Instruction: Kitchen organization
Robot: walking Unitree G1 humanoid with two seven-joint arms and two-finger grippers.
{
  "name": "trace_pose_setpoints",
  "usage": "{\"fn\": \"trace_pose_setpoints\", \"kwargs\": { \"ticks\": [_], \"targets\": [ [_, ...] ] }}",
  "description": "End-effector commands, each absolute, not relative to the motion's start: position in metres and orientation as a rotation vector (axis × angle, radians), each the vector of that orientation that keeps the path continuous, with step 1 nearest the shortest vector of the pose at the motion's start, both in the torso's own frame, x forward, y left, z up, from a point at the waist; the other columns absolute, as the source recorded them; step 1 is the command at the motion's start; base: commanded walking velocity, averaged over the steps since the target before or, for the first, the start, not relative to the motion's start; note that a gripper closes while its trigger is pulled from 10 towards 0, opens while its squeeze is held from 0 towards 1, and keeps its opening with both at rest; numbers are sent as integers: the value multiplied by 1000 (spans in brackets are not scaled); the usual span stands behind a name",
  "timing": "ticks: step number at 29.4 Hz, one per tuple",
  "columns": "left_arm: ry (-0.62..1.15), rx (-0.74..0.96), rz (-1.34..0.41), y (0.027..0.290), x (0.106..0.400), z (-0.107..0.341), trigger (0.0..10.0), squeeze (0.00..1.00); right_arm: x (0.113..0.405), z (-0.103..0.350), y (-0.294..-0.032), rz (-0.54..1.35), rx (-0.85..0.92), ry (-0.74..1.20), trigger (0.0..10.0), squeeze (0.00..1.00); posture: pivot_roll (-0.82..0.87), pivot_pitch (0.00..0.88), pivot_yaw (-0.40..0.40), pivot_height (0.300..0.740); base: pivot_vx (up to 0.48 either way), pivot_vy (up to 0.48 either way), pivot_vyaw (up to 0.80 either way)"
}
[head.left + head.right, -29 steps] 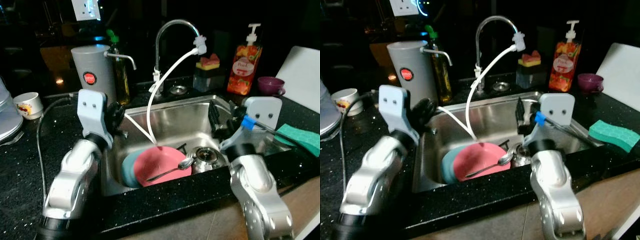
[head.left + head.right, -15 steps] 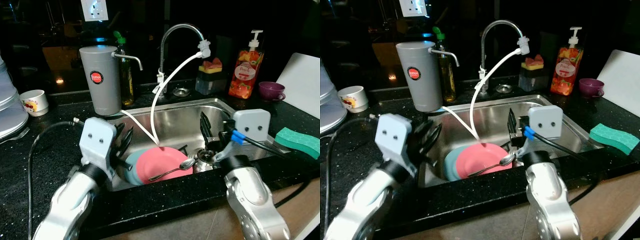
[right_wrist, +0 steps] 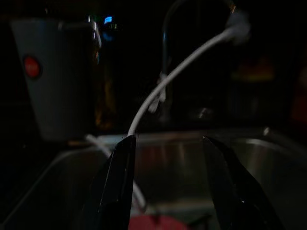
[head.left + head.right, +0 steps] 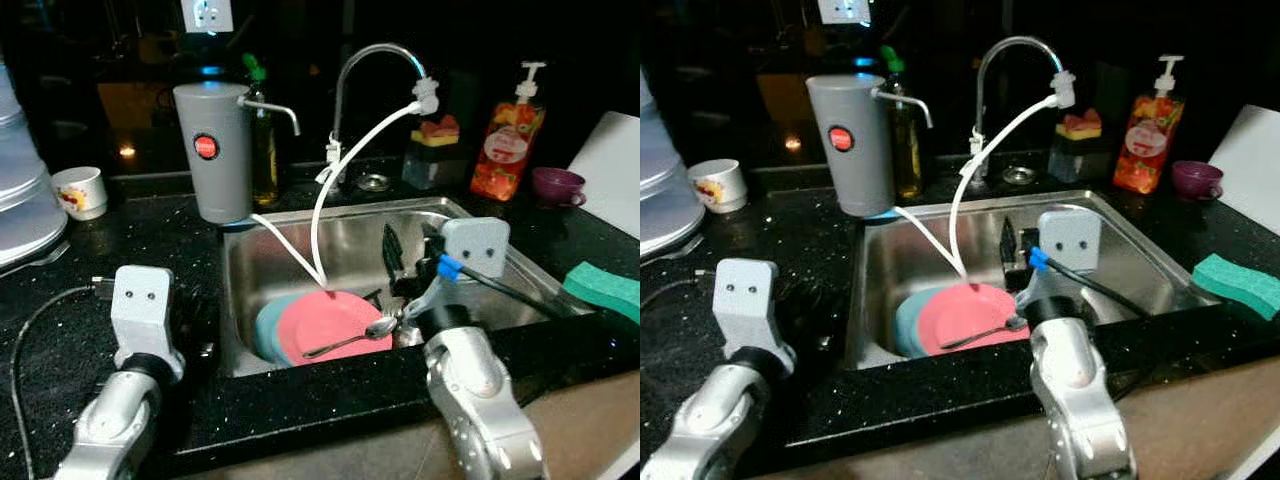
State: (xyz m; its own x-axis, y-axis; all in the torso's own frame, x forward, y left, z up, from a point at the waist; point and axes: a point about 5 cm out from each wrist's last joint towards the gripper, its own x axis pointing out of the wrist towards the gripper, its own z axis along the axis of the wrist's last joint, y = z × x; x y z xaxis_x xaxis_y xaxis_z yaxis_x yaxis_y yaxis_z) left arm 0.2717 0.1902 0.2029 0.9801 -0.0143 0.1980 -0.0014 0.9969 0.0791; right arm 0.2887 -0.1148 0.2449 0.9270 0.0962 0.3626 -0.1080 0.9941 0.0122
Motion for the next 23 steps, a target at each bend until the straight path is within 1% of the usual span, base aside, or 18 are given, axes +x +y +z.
{"fn": "trace_pose_setpoints", "kwargs": {
  "ticks": [1, 5, 8, 10, 11, 14, 15, 18, 20, 23],
  "targets": [
    [-172, 113, 13, 200, 273, 197, 10000, 0, 290, 233, -116, 90, 39, -331, 10000, 0, 99, 111, -15, 740, 0, 0, 0],
    [-140, 132, 16, 209, 275, 191, 10000, 0, 289, 222, -119, 70, 52, -288, 10000, 0, 101, 129, -5, 740, 0, 0, 0],
    [-124, 127, 0, 210, 277, 188, 10000, 0, 289, 217, -122, 59, 51, -271, 10000, 0, 100, 133, 0, 740, 0, 0, 0],
    [-104, 112, -21, 208, 278, 182, 10000, 0, 289, 214, -124, 49, 41, -262, 10000, 0, 90, 122, 6, 740, 0, 0, 0],
    [-67, 74, -49, 206, 279, 171, 10000, 0, 291, 211, -130, 24, 21, -254, 10000, 0, 69, 103, 8, 740, 0, 0, 0],
    [-46, 36, -39, 205, 281, 162, 10000, 0, 292, 207, -136, 8, 10, -241, 10000, 0, 61, 83, 10, 740, 0, 0, 0],
    [-41, 8, -26, 203, 286, 158, 10000, 0, 293, 200, -140, -9, -23, -225, 10000, 0, 48, 77, 7, 740, 0, 0, 0],
    [-43, 5, -27, 202, 288, 158, 10000, 0, 293, 197, -141, -13, -34, -221, 10000, 0, 48, 77, 7, 740, 0, 0, 0],
    [-71, -4, -50, 195, 294, 164, 10000, 0, 292, 198, -140, -11, -44, -221, 10000, 0, 25, 69, -8, 740, 0, 0, 0],
    [-95, -17, -63, 188, 299, 169, 10000, 0, 289, 197, -137, 4, -61, -223, 10000, 0, 17, 66, -5, 740, 0, 0, 0]
  ]
}}
